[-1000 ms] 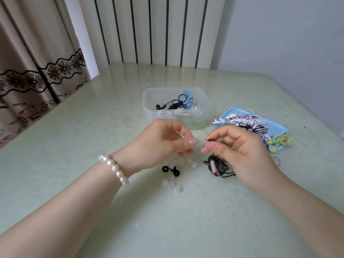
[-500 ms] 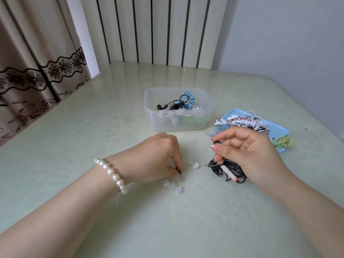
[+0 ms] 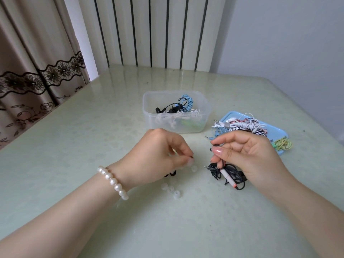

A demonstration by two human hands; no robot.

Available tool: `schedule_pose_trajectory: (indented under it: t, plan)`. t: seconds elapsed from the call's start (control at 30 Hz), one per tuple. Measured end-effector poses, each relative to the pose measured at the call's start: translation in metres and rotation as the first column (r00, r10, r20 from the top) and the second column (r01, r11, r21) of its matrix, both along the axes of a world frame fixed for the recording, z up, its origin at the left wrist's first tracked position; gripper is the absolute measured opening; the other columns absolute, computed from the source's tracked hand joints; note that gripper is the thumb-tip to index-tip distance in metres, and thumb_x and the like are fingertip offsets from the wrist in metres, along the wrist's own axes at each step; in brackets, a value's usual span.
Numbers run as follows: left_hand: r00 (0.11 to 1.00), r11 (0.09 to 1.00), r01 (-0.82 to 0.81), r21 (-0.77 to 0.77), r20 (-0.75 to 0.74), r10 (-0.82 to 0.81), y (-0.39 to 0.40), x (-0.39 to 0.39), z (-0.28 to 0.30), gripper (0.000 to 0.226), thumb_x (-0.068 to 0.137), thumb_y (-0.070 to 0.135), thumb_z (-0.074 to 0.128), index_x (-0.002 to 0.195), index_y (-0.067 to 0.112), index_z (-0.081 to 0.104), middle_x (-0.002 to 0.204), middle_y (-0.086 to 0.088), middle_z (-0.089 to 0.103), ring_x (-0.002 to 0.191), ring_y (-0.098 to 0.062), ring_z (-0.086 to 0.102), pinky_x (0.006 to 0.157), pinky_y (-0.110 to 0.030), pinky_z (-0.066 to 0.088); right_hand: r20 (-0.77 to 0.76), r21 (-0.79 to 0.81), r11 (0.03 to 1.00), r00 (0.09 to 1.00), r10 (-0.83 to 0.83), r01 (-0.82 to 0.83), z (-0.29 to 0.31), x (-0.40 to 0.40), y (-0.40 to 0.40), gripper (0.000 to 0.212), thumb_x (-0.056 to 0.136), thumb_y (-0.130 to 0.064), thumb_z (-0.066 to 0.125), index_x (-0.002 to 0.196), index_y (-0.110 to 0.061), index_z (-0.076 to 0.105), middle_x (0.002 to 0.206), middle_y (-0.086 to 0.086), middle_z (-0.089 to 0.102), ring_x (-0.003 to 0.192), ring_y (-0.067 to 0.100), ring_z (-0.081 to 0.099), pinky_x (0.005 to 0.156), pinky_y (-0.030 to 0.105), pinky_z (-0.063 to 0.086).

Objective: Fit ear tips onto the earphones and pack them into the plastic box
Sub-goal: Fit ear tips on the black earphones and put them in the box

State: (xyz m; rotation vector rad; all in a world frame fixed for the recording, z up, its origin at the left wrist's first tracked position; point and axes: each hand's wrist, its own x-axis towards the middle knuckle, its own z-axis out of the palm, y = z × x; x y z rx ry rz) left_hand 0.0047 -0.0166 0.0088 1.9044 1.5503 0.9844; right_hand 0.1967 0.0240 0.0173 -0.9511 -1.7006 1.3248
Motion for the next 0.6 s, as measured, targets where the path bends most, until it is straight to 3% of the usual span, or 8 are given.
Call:
schedule_pose_trajectory:
  t: [0.03, 0.1, 0.2, 0.3, 0.43, 0.53, 0.6]
  plan:
    - [0.982, 0.999, -0.045, -0.029, 0.18, 0.049, -0.001, 0.004, 0.002, 0.011, 0.07, 0.008, 0.078, 0.069, 0.017, 0.071, 0.072, 0.003, 0.072, 0.064, -0.007, 0.065, 0.066, -0.022, 0.054, 0.002, -0.001, 1.0, 1.0, 0.001, -0.001, 0.0, 0.0, 0.0, 0.01, 0.078, 0.004, 0.061, 0.081, -0.005, 0.064, 0.057, 0.008, 0.067, 0.048, 0.015, 0.056, 0.052, 0.02, 0.05]
    - [0.863, 0.991, -0.06, -0.119, 0.493, 0.112, -0.002, 0.015, 0.004, 0.015, 0.068, -0.003, 0.075, 0.071, 0.009, 0.067, 0.065, -0.002, 0.071, 0.057, -0.012, 0.066, 0.059, -0.025, 0.056, 0.007, -0.001, 1.0, 1.0, 0.001, -0.001, 0.0, 0.0, 0.0, 0.011, 0.079, 0.005, 0.061, 0.081, -0.005, 0.065, 0.058, 0.008, 0.068, 0.048, 0.015, 0.056, 0.053, 0.02, 0.05]
    - [0.692, 0.975, -0.024, -0.222, 0.7, 0.177, -0.001, 0.03, 0.003, 0.015, 0.071, -0.009, 0.068, 0.078, 0.004, 0.065, 0.06, -0.004, 0.068, 0.053, -0.013, 0.065, 0.053, -0.021, 0.053, 0.004, 0.005, 1.0, 1.0, -0.009, 0.009, -0.001, 0.0, 0.001, 0.013, 0.079, 0.005, 0.06, 0.083, -0.006, 0.065, 0.059, 0.007, 0.068, 0.049, 0.014, 0.057, 0.054, 0.02, 0.051]
    - [0.511, 0.936, 0.085, -0.341, 0.822, 0.253, -0.002, 0.037, 0.001, 0.008, 0.073, -0.007, 0.063, 0.079, -0.003, 0.066, 0.067, -0.012, 0.07, 0.062, -0.015, 0.069, 0.063, -0.022, 0.056, -0.015, 0.016, 1.0, 1.0, -0.027, 0.027, -0.002, 0.0, 0.001, 0.014, 0.078, 0.006, 0.06, 0.083, -0.006, 0.065, 0.059, 0.008, 0.068, 0.05, 0.015, 0.06, 0.054, 0.022, 0.053]
    - [0.304, 0.876, 0.203, -0.436, 0.879, 0.367, -0.002, 0.037, 0.0, 0.009, 0.078, -0.009, 0.056, 0.083, -0.007, 0.063, 0.073, -0.018, 0.07, 0.067, -0.018, 0.071, 0.063, -0.022, 0.058, -0.047, 0.041, 0.998, 0.998, -0.05, 0.052, -0.002, -0.001, 0.0, 0.014, 0.073, 0.005, 0.065, 0.079, -0.007, 0.065, 0.062, 0.01, 0.068, 0.051, 0.017, 0.061, 0.055, 0.022, 0.054]
    - [0.261, 0.859, 0.236, -0.455, 0.881, 0.395, -0.002, 0.035, 0.0, 0.011, 0.071, -0.007, 0.058, 0.081, -0.005, 0.062, 0.077, -0.019, 0.07, 0.068, -0.019, 0.071, 0.061, -0.023, 0.058, -0.05, 0.076, 0.996, 0.998, -0.044, 0.048, 0.0, -0.001, -0.002, 0.015, 0.066, 0.004, 0.069, 0.076, -0.007, 0.066, 0.062, 0.009, 0.069, 0.053, 0.018, 0.062, 0.058, 0.019, 0.053]
    - [0.302, 0.855, 0.225, -0.468, 0.868, 0.395, -0.002, 0.036, -0.001, 0.016, 0.064, -0.002, 0.061, 0.08, -0.002, 0.063, 0.076, -0.017, 0.071, 0.065, -0.017, 0.071, 0.059, -0.022, 0.057, -0.068, 0.067, 0.997, 0.997, -0.033, 0.038, -0.001, -0.002, -0.002, 0.015, 0.06, -0.003, 0.07, 0.074, -0.007, 0.066, 0.062, 0.01, 0.069, 0.054, 0.018, 0.063, 0.058, 0.019, 0.053]
